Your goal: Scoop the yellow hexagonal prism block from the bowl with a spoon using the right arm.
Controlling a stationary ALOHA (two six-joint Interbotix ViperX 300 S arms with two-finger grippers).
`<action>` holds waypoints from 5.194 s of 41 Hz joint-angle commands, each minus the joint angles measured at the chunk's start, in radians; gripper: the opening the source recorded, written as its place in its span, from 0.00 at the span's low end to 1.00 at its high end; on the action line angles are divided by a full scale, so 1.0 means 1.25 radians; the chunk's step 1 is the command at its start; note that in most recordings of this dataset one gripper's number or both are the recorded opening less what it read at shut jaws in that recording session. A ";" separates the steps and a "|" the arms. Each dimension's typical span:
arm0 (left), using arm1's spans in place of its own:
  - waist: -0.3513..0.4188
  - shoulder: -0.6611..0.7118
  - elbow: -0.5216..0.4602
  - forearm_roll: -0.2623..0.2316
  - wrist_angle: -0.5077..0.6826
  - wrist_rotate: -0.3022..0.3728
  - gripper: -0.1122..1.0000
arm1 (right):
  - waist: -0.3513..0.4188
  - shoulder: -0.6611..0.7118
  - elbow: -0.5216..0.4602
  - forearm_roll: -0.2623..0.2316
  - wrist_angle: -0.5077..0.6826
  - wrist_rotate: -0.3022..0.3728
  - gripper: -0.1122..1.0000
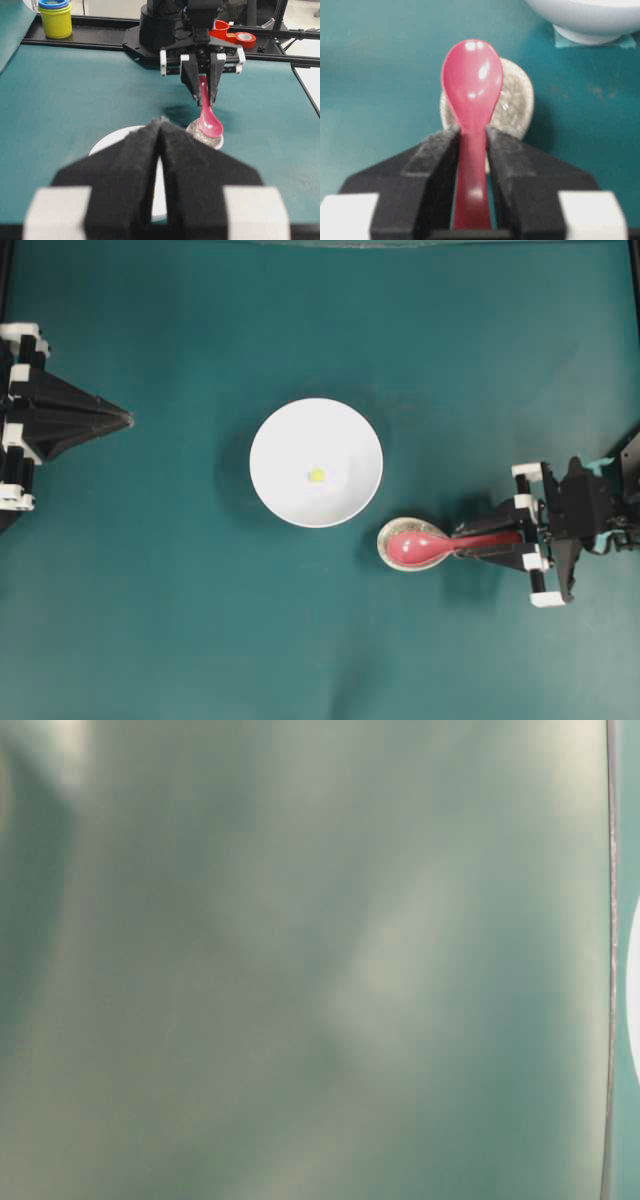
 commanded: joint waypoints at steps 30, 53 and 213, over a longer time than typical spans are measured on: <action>0.001 -0.006 -0.021 0.001 0.005 0.000 0.10 | -0.347 -0.452 -0.248 -0.002 0.875 -0.098 0.33; 0.001 -0.006 -0.022 0.001 0.059 0.001 0.10 | -0.525 -0.260 -0.531 -0.056 1.214 -0.093 0.33; 0.001 -0.006 -0.023 0.002 0.053 0.000 0.10 | -0.418 -0.067 -0.695 -0.182 1.333 -0.007 0.33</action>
